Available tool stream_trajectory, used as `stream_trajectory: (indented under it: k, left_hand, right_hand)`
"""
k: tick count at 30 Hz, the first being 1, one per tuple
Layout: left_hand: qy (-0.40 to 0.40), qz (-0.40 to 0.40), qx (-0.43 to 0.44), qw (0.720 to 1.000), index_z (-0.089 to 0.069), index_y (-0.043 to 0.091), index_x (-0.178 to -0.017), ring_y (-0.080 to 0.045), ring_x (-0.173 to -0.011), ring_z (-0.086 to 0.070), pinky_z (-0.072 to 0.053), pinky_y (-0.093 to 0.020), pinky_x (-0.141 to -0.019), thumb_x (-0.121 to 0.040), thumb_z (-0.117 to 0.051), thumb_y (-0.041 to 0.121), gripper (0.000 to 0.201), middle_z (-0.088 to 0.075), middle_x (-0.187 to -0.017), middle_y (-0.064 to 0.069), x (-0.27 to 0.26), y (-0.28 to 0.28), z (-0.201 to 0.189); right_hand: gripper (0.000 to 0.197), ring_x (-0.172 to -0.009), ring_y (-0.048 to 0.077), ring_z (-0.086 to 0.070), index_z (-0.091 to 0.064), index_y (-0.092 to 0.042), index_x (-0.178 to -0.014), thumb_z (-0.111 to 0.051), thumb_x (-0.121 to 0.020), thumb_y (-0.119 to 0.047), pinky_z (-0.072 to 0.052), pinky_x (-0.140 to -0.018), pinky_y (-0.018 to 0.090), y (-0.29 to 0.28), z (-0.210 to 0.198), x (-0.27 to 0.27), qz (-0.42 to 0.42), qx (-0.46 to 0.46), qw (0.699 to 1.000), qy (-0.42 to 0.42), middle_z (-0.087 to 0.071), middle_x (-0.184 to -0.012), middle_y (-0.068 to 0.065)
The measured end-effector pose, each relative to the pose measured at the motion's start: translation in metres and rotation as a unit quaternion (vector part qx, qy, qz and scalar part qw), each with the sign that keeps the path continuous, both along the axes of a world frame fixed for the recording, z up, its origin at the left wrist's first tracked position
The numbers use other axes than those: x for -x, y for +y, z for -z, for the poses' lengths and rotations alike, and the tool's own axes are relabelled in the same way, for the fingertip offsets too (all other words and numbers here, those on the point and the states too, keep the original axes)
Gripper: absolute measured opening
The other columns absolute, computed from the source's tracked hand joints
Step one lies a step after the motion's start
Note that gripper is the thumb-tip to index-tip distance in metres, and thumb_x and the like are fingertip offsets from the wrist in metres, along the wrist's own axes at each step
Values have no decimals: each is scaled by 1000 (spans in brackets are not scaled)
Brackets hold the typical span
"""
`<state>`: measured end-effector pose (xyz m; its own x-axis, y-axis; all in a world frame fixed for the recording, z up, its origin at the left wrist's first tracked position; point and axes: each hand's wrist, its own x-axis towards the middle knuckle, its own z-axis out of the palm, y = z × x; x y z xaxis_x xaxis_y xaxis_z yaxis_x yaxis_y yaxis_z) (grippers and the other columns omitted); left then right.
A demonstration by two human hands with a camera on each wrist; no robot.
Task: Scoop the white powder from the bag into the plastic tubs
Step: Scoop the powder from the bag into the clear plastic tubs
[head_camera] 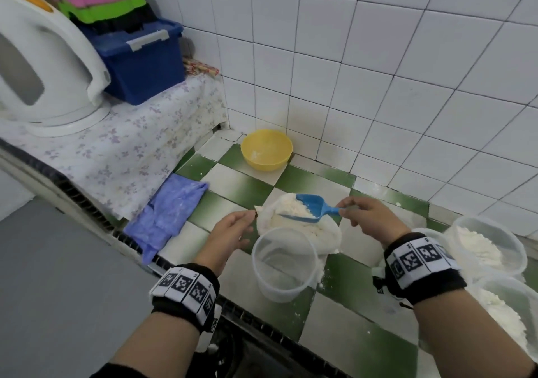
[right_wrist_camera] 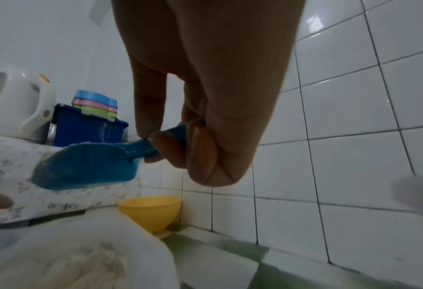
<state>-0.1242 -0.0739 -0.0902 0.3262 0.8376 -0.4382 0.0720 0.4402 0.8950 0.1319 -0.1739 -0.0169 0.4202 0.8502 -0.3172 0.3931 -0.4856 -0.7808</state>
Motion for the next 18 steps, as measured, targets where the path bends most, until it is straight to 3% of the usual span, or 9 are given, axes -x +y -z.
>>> stream_trajectory:
  k: [3,5,7,9,11,14,18]
  left_hand:
    - [-27,11,-20,999,-69,8,-109,-24,-97,-63,-50,-40,-91,-90,-68,27,27,-72,-107,-10,3,-18,-2]
    - [-27,20,-29,999,-68,8,-114,-18,-94,-66,-53,-31,-85,-94,-61,21,25,-72,-111,-10,2,-27,-5]
    - [-24,18,-31,999,-68,9,-116,-10,-88,-68,-54,-19,-73,-97,-56,17,24,-72,-111,-5,1,-35,-7]
    - [-8,23,-40,999,-68,11,-117,-10,-92,-66,-52,-17,-70,-98,-53,16,25,-72,-113,-1,-1,-40,-7]
    - [3,32,-49,998,-69,14,-117,-11,-95,-66,-51,-17,-69,-100,-50,14,26,-72,-113,1,-3,-46,-7]
    - [10,37,-58,998,-69,21,-116,-10,-95,-67,-52,-21,-74,-101,-48,15,26,-72,-112,5,-5,-53,-8]
    - [19,42,-65,997,-67,25,-122,-17,-109,-65,-53,-32,-89,-103,-46,22,29,-71,-117,5,-5,-57,-9]
  right_hand:
    - [12,-68,12,-48,-68,-16,-87,-62,-87,-25,-35,-60,22,-6,-13,-5,-58,-12,998,-9,-55,-71,-2]
    - [10,-69,13,-51,-69,-19,-84,-65,-85,-28,-39,-63,24,-9,-18,-6,-104,-6,994,-30,-58,-73,1]
    - [10,-69,11,-52,-68,-21,-83,-66,-85,-31,-40,-64,24,-12,-22,-3,-156,2,985,-72,-58,-74,-4]
    - [10,-68,5,-48,-67,-23,-83,-64,-86,-33,-36,-60,21,-14,-20,4,-195,2,972,-128,-54,-74,-11]
    - [10,-68,1,-45,-65,-24,-84,-62,-88,-33,-31,-58,17,-15,-17,14,-216,-13,961,-175,-52,-76,-14]
    - [3,-72,3,-44,-62,-25,-87,-63,-88,-28,-30,-60,13,-16,-11,29,-239,-54,943,-228,-50,-82,-7]
    - [7,-84,17,-48,-63,-21,-93,-63,-87,-17,-44,-78,28,-20,4,41,-275,-112,899,-323,-45,-88,-6]
